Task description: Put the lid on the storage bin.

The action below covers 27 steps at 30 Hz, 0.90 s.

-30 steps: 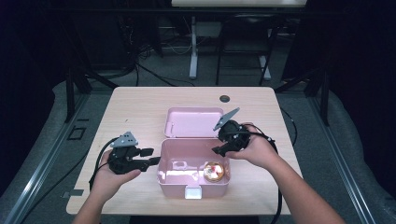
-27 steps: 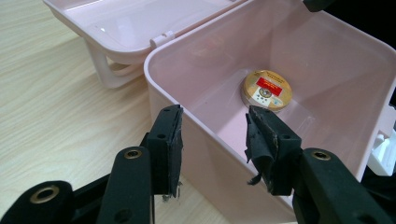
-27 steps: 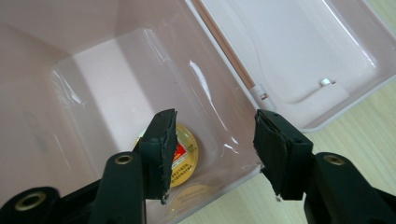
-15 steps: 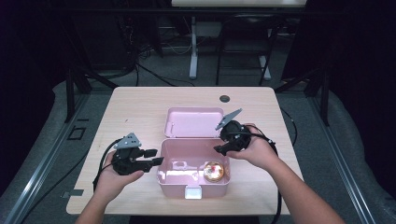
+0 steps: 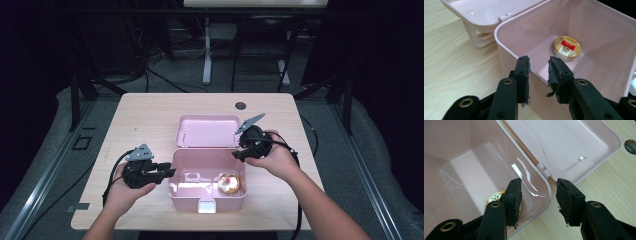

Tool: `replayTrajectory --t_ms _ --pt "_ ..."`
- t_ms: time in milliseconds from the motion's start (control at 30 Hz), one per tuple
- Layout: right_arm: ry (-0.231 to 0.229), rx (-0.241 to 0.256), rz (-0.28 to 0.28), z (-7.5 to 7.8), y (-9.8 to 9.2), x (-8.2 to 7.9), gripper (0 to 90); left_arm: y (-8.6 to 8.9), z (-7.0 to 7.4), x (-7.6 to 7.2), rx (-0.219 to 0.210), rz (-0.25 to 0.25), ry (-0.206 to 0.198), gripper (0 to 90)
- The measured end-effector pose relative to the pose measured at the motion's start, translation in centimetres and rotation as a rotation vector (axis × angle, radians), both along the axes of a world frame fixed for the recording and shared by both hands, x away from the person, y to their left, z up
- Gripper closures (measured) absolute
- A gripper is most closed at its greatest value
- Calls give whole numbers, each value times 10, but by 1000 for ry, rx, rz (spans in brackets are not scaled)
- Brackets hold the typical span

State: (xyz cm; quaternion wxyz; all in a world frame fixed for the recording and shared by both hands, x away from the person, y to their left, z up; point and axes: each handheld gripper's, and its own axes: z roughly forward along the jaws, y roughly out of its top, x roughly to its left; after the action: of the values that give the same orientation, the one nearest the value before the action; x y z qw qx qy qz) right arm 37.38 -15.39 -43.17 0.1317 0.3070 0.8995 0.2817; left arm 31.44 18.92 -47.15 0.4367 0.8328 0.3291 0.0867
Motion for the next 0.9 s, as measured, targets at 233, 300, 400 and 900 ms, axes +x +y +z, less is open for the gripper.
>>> replayTrajectory --t_ms 233,300,400,900 --pt "-16 14 -14 1 -1 2 560 2 -2 1 -20 5 9 711" --pt "-23 16 -18 1 -1 2 564 2 -2 1 -19 5 9 715" --pt "-28 29 -33 1 -2 3 568 2 -1 1 -10 2 9 719" --pt "-36 79 -130 -1 -11 17 583 -1 2 -1 16 8 4 736"
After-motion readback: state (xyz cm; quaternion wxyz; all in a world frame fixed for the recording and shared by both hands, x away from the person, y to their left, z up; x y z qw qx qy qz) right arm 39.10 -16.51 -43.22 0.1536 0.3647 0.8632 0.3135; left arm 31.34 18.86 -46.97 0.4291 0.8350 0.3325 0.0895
